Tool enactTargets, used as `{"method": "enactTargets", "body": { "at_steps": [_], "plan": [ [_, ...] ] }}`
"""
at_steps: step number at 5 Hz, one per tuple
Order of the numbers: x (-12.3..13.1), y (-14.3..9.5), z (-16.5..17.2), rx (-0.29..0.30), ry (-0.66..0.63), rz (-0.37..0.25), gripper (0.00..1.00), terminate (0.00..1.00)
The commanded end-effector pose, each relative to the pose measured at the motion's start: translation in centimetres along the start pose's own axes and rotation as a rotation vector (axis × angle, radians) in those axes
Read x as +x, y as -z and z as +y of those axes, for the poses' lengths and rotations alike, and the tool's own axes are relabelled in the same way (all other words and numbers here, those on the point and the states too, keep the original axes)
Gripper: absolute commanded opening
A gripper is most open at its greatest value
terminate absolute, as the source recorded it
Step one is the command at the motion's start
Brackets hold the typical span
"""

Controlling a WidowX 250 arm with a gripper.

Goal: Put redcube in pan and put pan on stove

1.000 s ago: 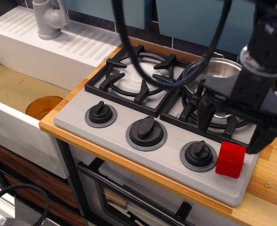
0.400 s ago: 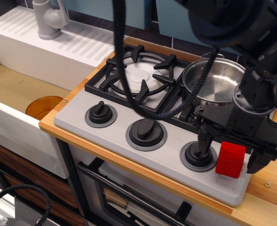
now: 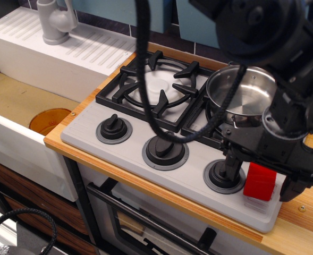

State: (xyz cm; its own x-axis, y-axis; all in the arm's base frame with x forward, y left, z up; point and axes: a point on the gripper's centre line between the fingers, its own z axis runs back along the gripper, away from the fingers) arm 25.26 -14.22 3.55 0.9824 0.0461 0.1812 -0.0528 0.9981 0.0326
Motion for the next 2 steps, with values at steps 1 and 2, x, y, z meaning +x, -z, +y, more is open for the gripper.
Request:
{"method": "enactTargets", "body": {
  "at_steps": [1,2],
  "plan": [
    [0.58,0.02,-0.47,-0.031,0.006,-0.016,1.0,0.0],
    [0.47,0.1,-0.55,-0.029,0.008,-0.005,0.0,0.0]
  ]
}}
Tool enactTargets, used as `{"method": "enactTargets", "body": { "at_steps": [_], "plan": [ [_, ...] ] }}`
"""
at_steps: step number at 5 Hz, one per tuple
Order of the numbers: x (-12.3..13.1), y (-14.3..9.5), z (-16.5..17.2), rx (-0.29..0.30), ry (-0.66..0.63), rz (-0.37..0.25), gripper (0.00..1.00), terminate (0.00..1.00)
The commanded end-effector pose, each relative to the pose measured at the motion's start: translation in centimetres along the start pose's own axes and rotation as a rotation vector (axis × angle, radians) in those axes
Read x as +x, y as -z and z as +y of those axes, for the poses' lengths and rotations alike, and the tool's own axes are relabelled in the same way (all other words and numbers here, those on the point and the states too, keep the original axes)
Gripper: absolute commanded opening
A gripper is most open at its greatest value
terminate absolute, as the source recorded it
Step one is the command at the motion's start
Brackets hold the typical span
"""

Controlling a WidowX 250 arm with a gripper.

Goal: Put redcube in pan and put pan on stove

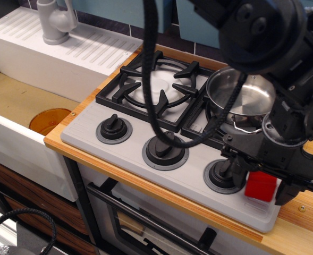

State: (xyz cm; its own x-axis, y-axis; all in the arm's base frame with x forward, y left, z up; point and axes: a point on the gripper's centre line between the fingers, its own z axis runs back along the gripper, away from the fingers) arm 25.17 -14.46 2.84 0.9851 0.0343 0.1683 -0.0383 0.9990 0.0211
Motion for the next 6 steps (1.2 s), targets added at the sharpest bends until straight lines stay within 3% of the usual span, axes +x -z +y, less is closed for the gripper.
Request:
{"method": "enactTargets", "body": {
  "at_steps": [1,2,4,6],
  "plan": [
    [0.5,-1.0,-0.2,-0.012,0.001,-0.007,0.0,0.0],
    [0.4,-2.8,0.1,0.009,0.005,0.016,0.0,0.0],
    [2.0,-8.7,1.1,0.064,0.023,0.091,0.0,0.0],
    [6.8,-10.9,2.3,0.062,0.07,0.125,0.0,0.0]
  ]
}}
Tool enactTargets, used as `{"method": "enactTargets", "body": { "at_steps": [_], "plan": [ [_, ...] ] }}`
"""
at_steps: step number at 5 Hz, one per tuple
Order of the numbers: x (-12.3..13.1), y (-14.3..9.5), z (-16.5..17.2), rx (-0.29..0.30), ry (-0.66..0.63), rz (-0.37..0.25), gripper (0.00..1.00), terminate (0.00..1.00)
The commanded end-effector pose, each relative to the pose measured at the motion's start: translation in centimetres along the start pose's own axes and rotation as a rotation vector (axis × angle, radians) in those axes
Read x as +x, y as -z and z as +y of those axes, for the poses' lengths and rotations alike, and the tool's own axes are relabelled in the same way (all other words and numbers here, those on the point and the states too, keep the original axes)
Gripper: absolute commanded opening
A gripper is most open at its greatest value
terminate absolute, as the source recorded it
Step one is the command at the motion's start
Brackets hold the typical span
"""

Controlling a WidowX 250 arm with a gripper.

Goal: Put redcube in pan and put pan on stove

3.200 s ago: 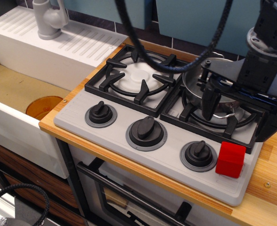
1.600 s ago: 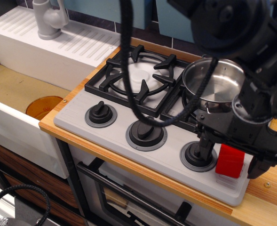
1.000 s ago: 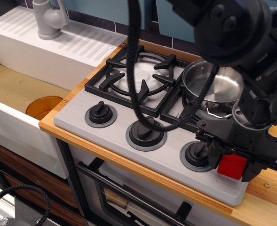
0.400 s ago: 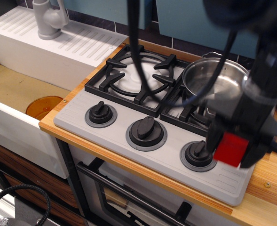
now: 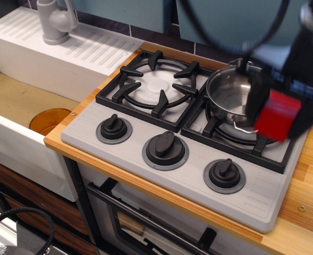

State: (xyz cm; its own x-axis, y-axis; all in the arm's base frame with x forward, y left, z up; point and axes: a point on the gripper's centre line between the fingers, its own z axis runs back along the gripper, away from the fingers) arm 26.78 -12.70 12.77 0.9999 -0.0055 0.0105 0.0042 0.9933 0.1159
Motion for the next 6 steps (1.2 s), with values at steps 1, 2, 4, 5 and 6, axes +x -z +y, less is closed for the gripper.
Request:
{"method": "enactTargets", "body": {
  "at_steps": [1,2,4,5,6],
  "plan": [
    [6.1,-1.5,1.4,-0.045,0.056,-0.038,0.0,0.0],
    [8.3,-0.7,1.9,-0.063,0.08,-0.052,0.0,0.0],
    [9.8,0.7,2.4,-0.073,0.101,-0.075,0.0,0.0],
    [9.2,0.8,2.0,-0.063,0.089,-0.079,0.0,0.0],
    [8.7,0.4,1.7,-0.048,0.08,-0.083,1.0,0.0]
  ]
}}
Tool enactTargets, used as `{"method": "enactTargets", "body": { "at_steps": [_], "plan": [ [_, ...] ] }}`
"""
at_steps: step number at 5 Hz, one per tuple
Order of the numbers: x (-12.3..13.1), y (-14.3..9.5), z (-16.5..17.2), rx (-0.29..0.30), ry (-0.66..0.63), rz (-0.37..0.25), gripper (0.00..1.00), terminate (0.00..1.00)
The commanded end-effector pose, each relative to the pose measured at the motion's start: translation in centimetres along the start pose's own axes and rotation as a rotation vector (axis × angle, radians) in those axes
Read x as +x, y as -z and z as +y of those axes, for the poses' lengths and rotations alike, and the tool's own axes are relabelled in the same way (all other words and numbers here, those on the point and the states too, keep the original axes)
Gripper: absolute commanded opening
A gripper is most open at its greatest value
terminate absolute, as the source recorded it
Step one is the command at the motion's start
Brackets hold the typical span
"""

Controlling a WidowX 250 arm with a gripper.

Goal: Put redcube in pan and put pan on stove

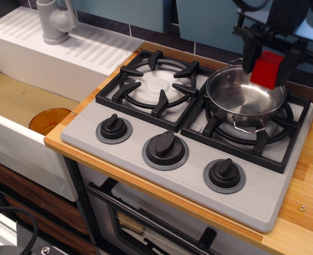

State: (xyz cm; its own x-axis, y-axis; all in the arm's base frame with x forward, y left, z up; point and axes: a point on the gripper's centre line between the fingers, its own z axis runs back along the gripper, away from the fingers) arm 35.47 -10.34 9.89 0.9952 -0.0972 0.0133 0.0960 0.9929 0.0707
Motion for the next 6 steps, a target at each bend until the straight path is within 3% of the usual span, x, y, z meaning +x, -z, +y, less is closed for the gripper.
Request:
{"method": "enactTargets", "body": {
  "at_steps": [1,3,4,6],
  "plan": [
    [-0.3,-3.4,-0.8,0.009,-0.01,-0.065,1.0,0.0],
    [-0.7,-5.2,-0.8,0.042,-0.016,-0.057,1.0,0.0],
    [-0.1,-6.3,1.1,0.087,0.011,-0.068,1.0,0.0],
    [1.6,-6.0,5.5,0.097,0.084,-0.093,1.0,0.0]
  ]
}}
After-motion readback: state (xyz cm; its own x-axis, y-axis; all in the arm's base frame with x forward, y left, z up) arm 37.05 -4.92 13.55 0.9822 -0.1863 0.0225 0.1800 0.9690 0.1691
